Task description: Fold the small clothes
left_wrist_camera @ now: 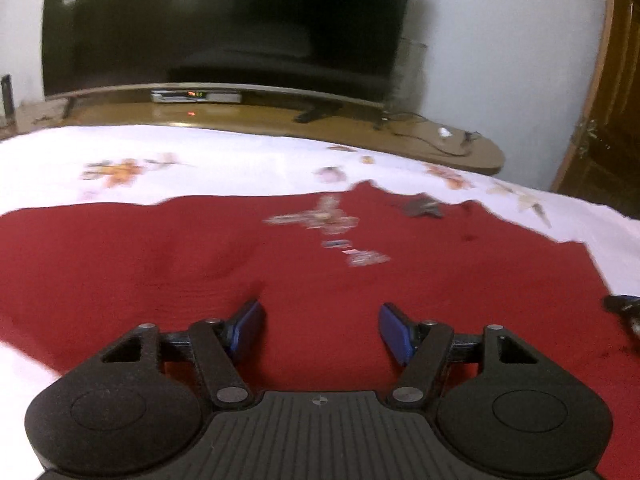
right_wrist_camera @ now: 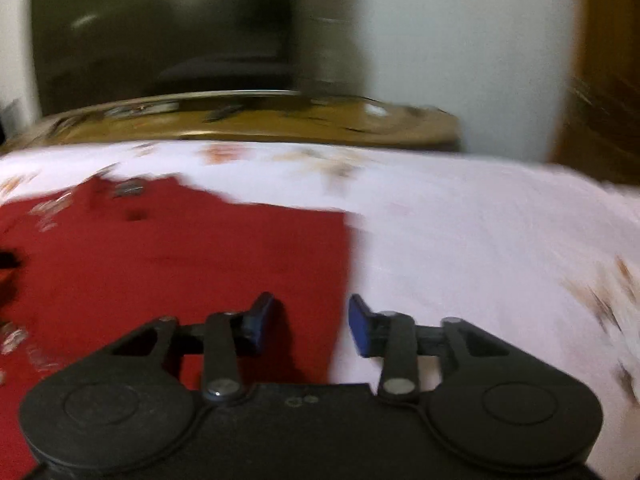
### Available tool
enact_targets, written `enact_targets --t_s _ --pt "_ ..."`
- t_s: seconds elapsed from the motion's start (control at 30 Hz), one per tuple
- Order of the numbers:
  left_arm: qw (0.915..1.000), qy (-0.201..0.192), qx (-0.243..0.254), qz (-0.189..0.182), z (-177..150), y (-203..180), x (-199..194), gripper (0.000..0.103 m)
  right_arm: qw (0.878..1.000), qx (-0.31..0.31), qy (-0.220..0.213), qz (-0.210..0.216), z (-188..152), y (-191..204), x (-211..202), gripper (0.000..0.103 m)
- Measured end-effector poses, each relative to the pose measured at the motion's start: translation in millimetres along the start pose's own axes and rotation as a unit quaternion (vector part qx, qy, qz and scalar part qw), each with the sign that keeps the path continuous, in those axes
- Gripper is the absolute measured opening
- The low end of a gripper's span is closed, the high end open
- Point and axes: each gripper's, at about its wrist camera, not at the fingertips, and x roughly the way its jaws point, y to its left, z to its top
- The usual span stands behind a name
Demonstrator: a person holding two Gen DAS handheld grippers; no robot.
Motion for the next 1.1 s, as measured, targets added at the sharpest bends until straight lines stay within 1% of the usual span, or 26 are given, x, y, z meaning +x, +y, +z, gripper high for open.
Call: enact_targets --t_s 0.03,0.07,0.13,0.17,0.2,0.27,0.33,0.37,0.4,0.47,0.5,0.6,0.67,0.7,0.73,0.8,0.9,0.97,1.07,1.1 --pt "1.0000 0.000 0.004 0.000 -1.7 6.6 -4.2 0.066 1.000 0.029 0.007 -0.002 -2.0 -12.1 -1.7 0.047" --pt "1.0000 -0.002 0.007 0.005 -1.6 12.2 -10.0 0.066 0.999 0.043 0.011 0.001 -4.0 -19.2 -4.6 0.046" --pt "0.9993 -0.024 -0.005 0.030 -4.5 30.6 -33.2 0.066 0.998 0.060 0.003 0.001 -6.9 -22.3 -16.4 0.045" --pt "0.9986 -0.036 -0.022 0.033 -4.4 44.3 -43.6 0.066 0.998 0.064 -0.009 0.004 -9.2 -21.9 -25.5 0.045" --pt "0.9967 -0.048 -0.053 0.039 -8.4 66.2 -58.1 0.066 0.998 0.066 -0.020 0.006 -11.6 -20.5 -33.6 0.045" --pt "0.9904 -0.062 -0.106 0.062 -15.0 107.1 -78.2 0.066 0.997 0.067 -0.032 0.009 -20.1 -17.4 -51.4 0.045" --pt "0.9774 -0.070 -0.171 0.103 -23.6 161.4 -97.3 0.066 0.997 0.071 -0.031 0.017 -29.1 -15.3 -64.9 0.045" --pt "0.9673 -0.071 -0.212 0.120 -28.2 193.6 -106.0 0.066 0.997 0.072 -0.028 0.019 -31.8 -13.6 -70.1 0.045" --pt "0.9551 -0.070 -0.255 0.134 -33.0 222.4 -112.3 0.066 0.997 0.072 -0.023 0.020 -35.8 -11.2 -76.2 0.045" --pt "0.9307 -0.081 -0.324 0.149 -43.1 270.9 -124.5 0.066 0.997 0.072 -0.013 0.020 -41.3 -5.3 -84.2 0.045" --pt "0.9173 -0.086 -0.359 0.150 -47.9 296.1 -128.3 0.066 0.997 0.071 -0.009 0.019 -43.3 -0.9 -85.4 0.045" --pt "0.8904 -0.101 -0.424 0.131 -55.5 343.8 -131.6 0.066 0.997 0.078 -0.001 0.020 -46.2 14.0 -93.6 0.045" --pt "0.8753 -0.109 -0.457 0.115 -58.9 370.2 -128.9 0.065 0.997 0.078 0.000 0.021 -44.8 25.6 -98.5 0.045" --pt "0.8709 -0.111 -0.467 0.106 -59.8 378.8 -126.7 0.061 0.997 0.076 0.000 0.021 -44.7 32.3 -103.9 0.045" --pt "0.8661 -0.113 -0.476 0.101 -59.4 388.9 -123.3 0.055 0.997 0.073 0.002 0.020 -43.6 39.5 -108.8 0.045" --pt "0.8610 -0.116 -0.486 0.096 -58.2 404.6 -116.4 0.049 0.997 0.068 0.003 0.021 -39.0 53.0 -118.7 0.045" --pt "0.8523 -0.123 -0.502 0.078 -57.2 427.1 -103.5 0.044 0.998 0.065 -0.006 0.021 -31.5 68.5 -132.1 0.045" --pt "0.8498 -0.121 -0.508 0.070 -55.9 432.6 -96.1 0.040 0.997 0.074 -0.007 0.025 -28.3 73.3 -136.9 0.045" --pt "0.8569 -0.114 -0.498 0.069 -50.1 443.3 -90.1 0.035 0.997 0.079 -0.009 0.025 -24.2 82.5 -141.9 0.045" --pt "0.8615 -0.108 -0.490 0.077 -47.6 445.8 -89.0 0.024 0.997 0.078 -0.010 0.025 -23.1 85.8 -143.2 0.045"
